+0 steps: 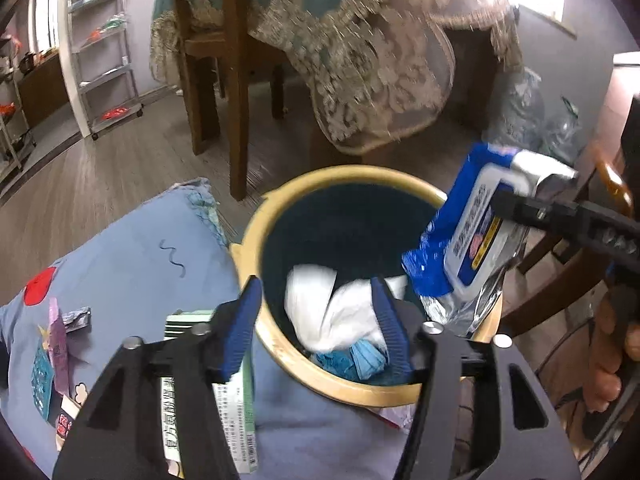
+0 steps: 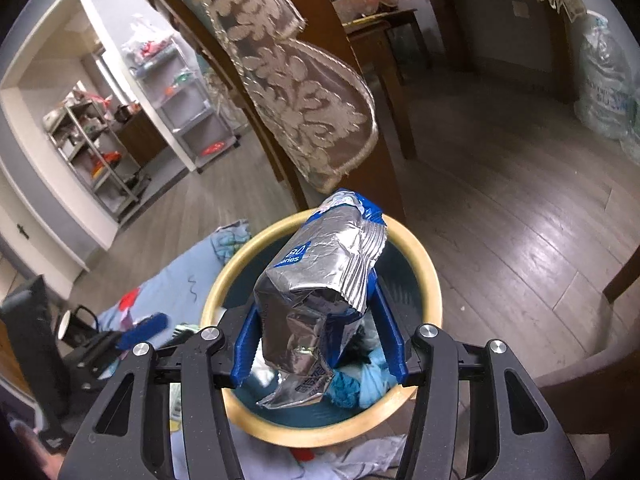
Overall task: Collect trash
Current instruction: 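Carry the tissue and wipes pack over the bin and open both grippers, then move both open grippers back over the cushion toward the wrappers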
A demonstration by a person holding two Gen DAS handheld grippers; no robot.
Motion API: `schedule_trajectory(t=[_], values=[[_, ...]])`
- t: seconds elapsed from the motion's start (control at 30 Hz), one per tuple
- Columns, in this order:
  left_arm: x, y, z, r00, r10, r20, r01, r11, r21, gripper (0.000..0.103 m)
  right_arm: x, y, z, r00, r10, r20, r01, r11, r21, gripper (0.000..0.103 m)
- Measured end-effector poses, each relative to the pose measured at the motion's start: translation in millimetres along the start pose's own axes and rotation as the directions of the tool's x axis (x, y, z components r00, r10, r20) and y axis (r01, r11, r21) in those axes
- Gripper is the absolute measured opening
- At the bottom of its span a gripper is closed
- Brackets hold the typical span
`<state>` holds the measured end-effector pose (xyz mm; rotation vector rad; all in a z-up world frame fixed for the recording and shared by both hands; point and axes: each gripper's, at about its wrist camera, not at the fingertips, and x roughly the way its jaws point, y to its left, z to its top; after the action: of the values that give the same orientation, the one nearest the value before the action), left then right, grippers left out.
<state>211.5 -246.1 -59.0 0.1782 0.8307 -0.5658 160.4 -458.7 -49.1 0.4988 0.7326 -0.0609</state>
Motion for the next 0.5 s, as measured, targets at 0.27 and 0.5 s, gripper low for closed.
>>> schedule_trajectory(t=[0.27,0.5], values=[[-34,29,0,0.997,0.006,0.073,-0.001,0.997,-0.075,0.070,5,7,-3,1.000,-0.014,-0.016,0.013,1.000,-0.025,0.059],[-65,58,-3,0.990,0.031,0.134,-0.010,0.988,-0.156,0.071,0,14,-5,1.000,-0.021,0.004,0.021,0.998,-0.052,0.078]])
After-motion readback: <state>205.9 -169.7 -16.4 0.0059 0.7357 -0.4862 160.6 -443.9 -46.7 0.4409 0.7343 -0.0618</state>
